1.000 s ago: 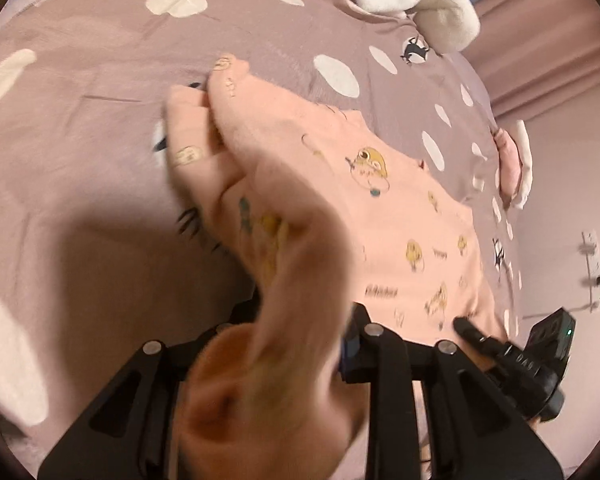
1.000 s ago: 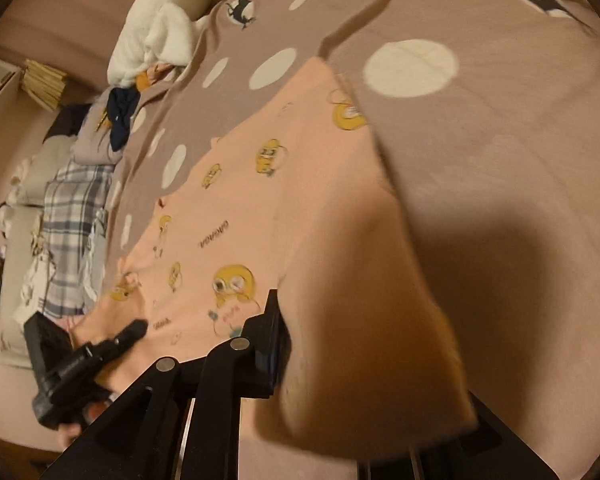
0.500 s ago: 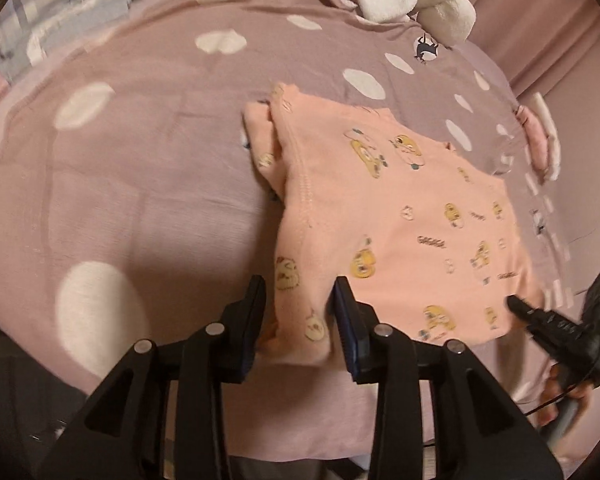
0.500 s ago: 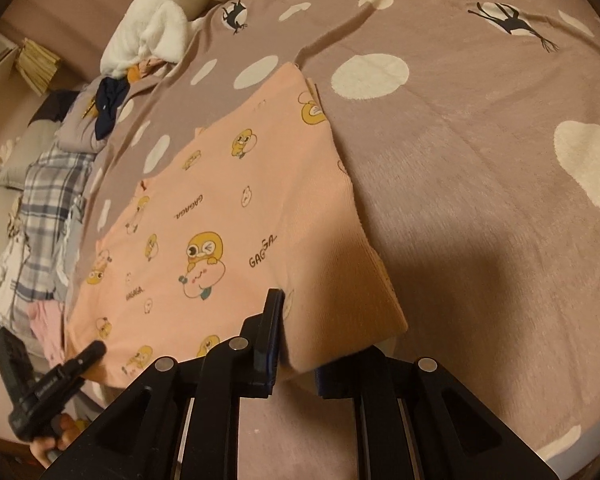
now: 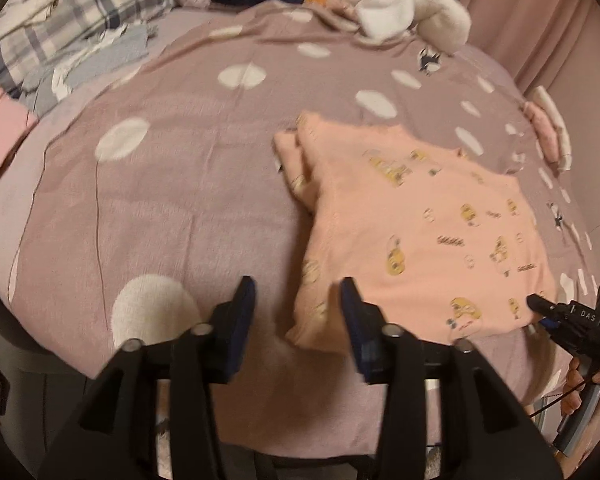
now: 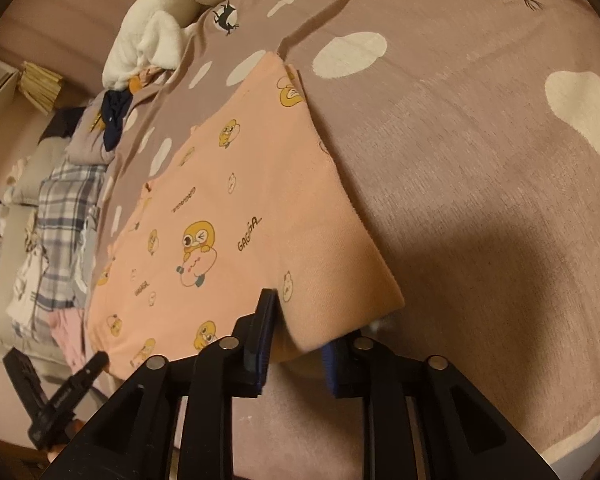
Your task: Fold small clothes
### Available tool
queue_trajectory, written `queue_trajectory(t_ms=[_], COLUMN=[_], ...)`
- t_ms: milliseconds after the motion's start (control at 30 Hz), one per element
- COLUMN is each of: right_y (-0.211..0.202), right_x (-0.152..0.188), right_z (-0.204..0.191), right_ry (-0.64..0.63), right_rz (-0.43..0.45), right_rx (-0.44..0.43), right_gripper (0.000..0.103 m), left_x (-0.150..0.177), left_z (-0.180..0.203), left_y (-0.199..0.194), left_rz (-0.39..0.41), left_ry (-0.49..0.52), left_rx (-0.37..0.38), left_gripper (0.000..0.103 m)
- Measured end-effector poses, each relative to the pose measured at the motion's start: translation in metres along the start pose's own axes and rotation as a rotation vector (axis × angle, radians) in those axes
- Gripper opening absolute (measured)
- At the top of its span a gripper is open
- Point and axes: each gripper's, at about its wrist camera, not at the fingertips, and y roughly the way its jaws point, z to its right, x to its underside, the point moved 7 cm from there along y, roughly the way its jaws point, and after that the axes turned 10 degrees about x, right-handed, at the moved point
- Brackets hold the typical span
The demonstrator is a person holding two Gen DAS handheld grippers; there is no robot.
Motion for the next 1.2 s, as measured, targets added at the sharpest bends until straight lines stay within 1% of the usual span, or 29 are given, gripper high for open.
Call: queue_trajectory(t_ms=[33,67,133,167,200,300,400,433,500,567,700,767,867,900,967,1000,1033,1100,1133,1200], right_y=[0.000,-0.001,-0.004,-0.005,-0.006,0.000,0.005,0.006,0.009,0.010,0.010,0.009,0.010,0.010,0.010,0.010,0.009,0.008,0.008,0.006], right_x=[0.000,0.001,0.002,0.002,0.001,-0.005,-0.015,-0.017,-0.020,-0.019,-0.017,-0.018,-0.019,-0.019,-0.019,-0.019,-0.018,-0.018,-0.019,-0.020], right_z=[-0.001,-0.004,-0.008,-0.010,-0.012,-0.011,-0.006,-0.005,-0.007,-0.010,-0.017,-0.017,-0.022,-0.023,-0.024,-0.024,-0.023,-0.020,-0.019,-0.016], right_ry=[-0.004,-0.006,0.001,0.006,0.008,0.030,0.124,0.149,0.164,0.149,0.079,0.066,0.036,0.030,0.011,0.002,-0.004,-0.003,0.004,0.026], right_rz=[0.000,-0.001,-0.004,-0.006,-0.002,0.016,0.034,0.038,0.048,0.062,0.128,0.160,0.191,0.199,0.227,0.238,0.250,0.259,0.260,0.264], right_rx=[-0.007,-0.021,-0.061,-0.078,-0.086,-0.112,-0.197,-0.220,-0.249,-0.253,-0.233,-0.221,-0.178,-0.166,-0.156,-0.158,-0.164,-0.170,-0.176,-0.206], right_gripper=[0.037,0.042,0.067,0.070,0.073,0.074,0.074,0.074,0.074,0.073,0.073,0.073,0.074,0.074,0.074,0.073,0.073,0.070,0.068,0.068], left_x=[-0.002,-0.004,-0.007,-0.009,-0.011,-0.016,-0.022,-0.023,-0.027,-0.031,-0.026,-0.021,-0.019,-0.019,-0.019,-0.019,-0.020,-0.022,-0.022,-0.022], left_z=[0.005,0.008,0.013,0.015,0.017,0.022,0.026,0.028,0.036,0.044,0.055,0.055,0.051,0.047,0.039,0.034,0.029,0.021,0.020,0.020], left_y=[-0.003,-0.004,-0.011,-0.015,-0.018,-0.030,-0.036,-0.036,-0.033,-0.027,-0.005,0.006,0.019,0.019,0.017,0.016,0.018,0.021,0.020,0.018], left_rz=[0.022,0.035,0.077,0.097,0.117,0.179,0.228,0.232,0.242,0.270,0.247,0.243,0.187,0.189,0.218,0.226,0.218,0.190,0.187,0.195], left_ry=[0.009,0.009,-0.004,-0.012,-0.017,-0.022,0.019,0.036,0.081,0.100,0.124,0.112,0.090,0.070,0.042,0.022,-0.006,-0.048,-0.055,-0.041], left_rx=[0.014,0.026,0.061,0.072,0.083,0.095,0.048,0.046,0.066,0.120,0.210,0.228,0.209,0.211,0.241,0.252,0.250,0.228,0.230,0.245], left_gripper=[0.064,0.074,0.081,0.086,0.089,0.102,0.103,0.103,0.103,0.103,0.103,0.103,0.103,0.103,0.103,0.103,0.103,0.103,0.103,0.103])
